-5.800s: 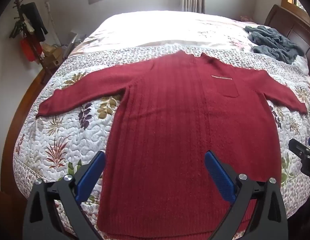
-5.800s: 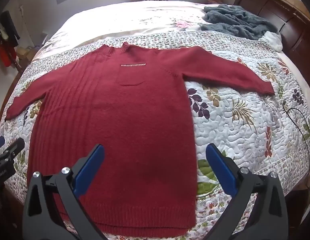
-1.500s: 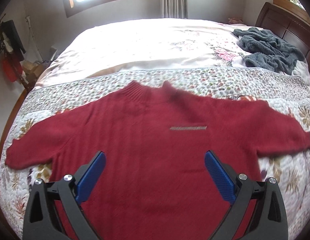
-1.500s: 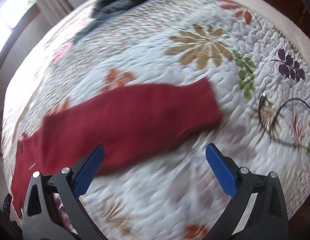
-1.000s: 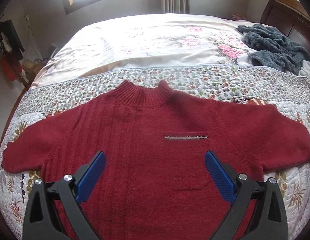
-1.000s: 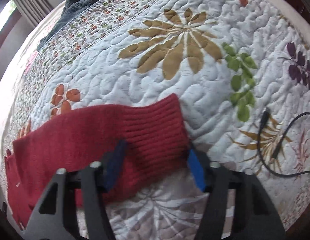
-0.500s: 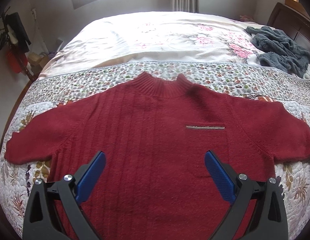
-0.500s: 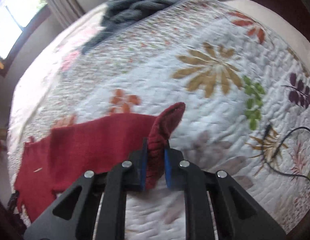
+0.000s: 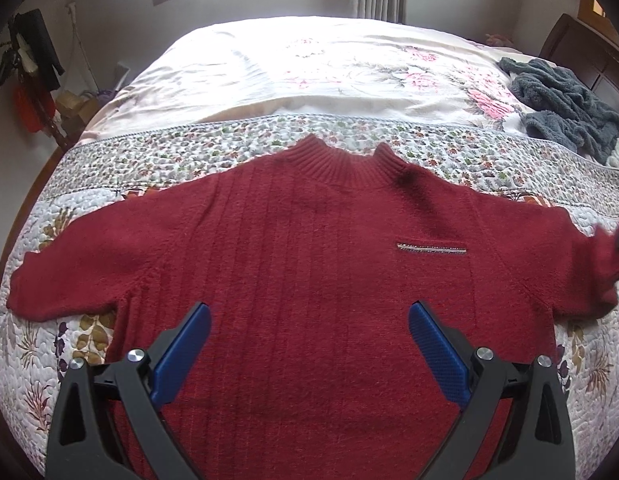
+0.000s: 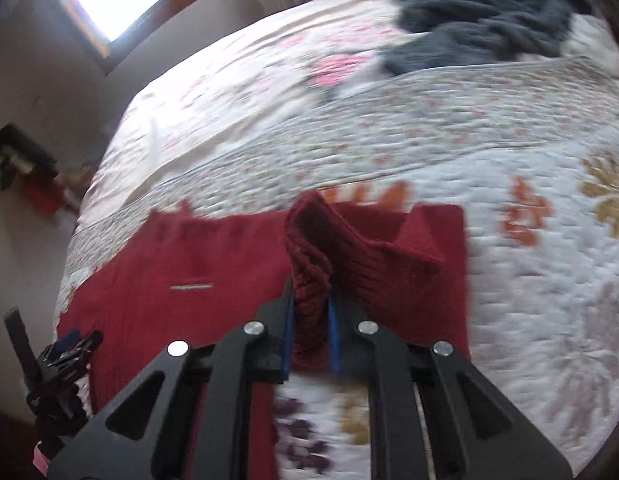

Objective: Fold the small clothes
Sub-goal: 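Carry the held sleeve across the sweater body and release it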

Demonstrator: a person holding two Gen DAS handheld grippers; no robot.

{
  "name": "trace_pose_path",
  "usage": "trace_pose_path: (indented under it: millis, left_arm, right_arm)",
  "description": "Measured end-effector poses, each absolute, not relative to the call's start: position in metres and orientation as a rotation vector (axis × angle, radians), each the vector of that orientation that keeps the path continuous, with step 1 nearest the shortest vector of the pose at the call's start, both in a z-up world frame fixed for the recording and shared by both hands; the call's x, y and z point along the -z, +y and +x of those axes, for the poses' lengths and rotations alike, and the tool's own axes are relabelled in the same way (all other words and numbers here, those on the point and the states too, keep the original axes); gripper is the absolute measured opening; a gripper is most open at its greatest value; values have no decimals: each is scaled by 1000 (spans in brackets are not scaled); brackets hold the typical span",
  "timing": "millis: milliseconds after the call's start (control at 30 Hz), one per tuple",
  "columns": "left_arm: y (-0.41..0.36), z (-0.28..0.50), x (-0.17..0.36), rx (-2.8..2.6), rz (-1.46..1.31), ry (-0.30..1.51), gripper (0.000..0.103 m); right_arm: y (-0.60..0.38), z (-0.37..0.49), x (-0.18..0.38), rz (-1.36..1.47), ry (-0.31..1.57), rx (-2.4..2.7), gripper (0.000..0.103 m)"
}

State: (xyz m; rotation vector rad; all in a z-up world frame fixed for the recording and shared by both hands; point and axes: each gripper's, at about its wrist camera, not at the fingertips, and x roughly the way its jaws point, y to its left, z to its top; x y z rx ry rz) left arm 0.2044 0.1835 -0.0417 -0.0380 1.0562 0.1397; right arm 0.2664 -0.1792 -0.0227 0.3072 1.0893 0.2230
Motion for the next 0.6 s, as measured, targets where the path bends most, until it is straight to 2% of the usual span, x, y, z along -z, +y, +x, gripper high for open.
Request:
trace_pose_path:
  millis: [233,467,600]
  left_arm:
    - [196,201,46,-143,-44,1066,99]
    - [204,200,53,-144,-51,1081,99]
    - [202,204,55,-133,-59,1091,99]
  right_arm:
    - [-88,280,52,260,1161,-333,12]
    - [-49,284,93,223,1242,-328,13]
    - [-50,281,100,245,1267,-371,27]
